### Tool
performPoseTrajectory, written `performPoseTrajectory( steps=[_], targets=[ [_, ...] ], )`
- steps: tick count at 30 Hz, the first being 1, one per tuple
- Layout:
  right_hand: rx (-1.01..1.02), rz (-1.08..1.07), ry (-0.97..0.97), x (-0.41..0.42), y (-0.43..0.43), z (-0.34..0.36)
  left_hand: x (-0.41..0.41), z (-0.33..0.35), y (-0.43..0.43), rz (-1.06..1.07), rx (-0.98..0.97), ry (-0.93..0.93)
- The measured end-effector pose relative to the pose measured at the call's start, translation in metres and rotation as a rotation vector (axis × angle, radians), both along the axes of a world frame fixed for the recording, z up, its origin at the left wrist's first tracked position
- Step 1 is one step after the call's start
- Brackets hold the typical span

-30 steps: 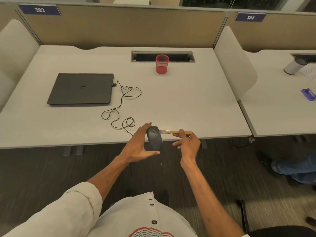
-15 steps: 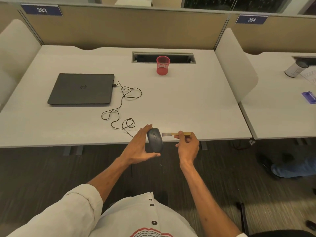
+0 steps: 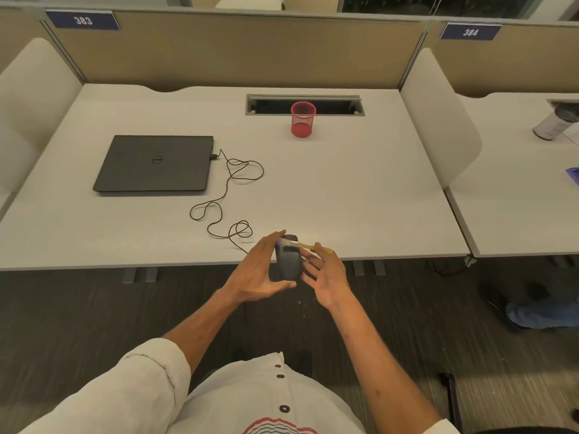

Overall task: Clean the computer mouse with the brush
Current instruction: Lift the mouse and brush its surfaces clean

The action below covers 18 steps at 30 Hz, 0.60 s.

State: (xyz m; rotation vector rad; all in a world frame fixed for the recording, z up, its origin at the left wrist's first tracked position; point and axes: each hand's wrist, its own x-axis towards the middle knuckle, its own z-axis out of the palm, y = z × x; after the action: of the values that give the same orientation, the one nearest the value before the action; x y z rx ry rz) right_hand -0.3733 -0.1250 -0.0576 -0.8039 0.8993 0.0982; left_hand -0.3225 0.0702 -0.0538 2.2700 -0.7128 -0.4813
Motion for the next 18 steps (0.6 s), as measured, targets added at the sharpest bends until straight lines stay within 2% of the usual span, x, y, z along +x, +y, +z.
performPoseTrajectory(
  steps=[8,18],
  targets=[
    [-0.032,0.012,0.017,0.001,0.005,-0.005,0.007,-0.001,0.001,-0.058,0.079,-0.057],
    [-0.152,0.073,0.028,0.002,0.016,-0.005,0.009,-0.004,0.001,-0.077,0.145,-0.016]
  ],
)
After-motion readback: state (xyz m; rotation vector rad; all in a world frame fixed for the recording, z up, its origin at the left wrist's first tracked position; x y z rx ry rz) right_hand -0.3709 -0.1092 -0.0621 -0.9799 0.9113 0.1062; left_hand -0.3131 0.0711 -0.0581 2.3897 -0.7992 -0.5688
